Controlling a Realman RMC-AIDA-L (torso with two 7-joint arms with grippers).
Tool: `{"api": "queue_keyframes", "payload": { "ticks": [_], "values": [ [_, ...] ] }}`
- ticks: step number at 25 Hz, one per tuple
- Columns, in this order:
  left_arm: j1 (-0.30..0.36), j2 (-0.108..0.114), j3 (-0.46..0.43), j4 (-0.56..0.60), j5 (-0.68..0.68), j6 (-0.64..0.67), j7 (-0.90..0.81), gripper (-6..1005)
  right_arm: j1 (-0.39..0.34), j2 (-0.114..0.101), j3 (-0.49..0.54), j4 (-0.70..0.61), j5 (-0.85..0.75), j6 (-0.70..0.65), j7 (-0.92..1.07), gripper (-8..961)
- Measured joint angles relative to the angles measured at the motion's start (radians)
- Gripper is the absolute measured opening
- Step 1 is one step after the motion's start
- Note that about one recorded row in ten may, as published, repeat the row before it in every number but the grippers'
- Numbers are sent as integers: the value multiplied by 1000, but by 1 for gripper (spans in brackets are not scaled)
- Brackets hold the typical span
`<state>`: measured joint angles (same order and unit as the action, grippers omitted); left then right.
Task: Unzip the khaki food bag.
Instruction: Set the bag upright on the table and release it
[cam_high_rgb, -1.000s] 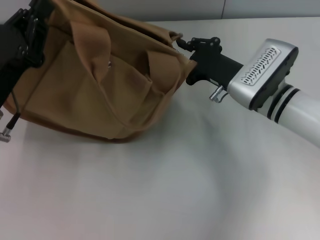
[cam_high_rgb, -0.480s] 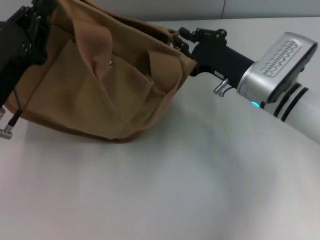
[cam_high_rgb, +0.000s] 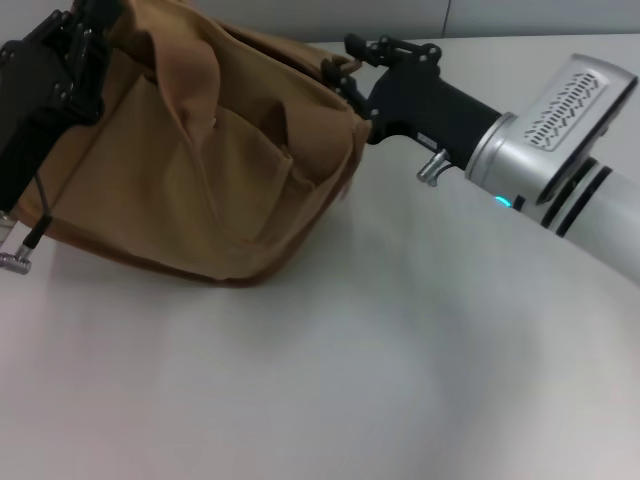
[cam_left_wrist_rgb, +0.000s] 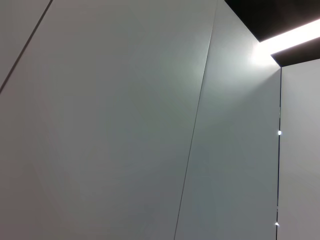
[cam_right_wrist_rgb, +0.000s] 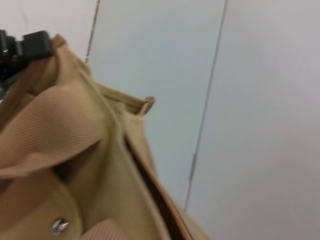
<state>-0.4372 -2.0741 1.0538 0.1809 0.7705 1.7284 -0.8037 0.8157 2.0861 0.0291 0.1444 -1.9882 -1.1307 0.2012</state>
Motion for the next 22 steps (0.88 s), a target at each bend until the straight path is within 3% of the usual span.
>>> {"api": "queue_keyframes", "payload": {
  "ticks": [11, 16, 22],
  "values": [
    [-4, 0, 0, 0, 1, -4, 5, 52, 27, 3, -71, 12, -1, 21, -1, 331],
    [6, 6, -14, 3, -3, -5, 14, 52, 20, 3, -82, 14, -117, -6, 74, 330],
    [51, 11, -28, 42, -2, -2, 14, 52, -59, 3, -75, 10, -204, -134, 93, 330]
  ]
}}
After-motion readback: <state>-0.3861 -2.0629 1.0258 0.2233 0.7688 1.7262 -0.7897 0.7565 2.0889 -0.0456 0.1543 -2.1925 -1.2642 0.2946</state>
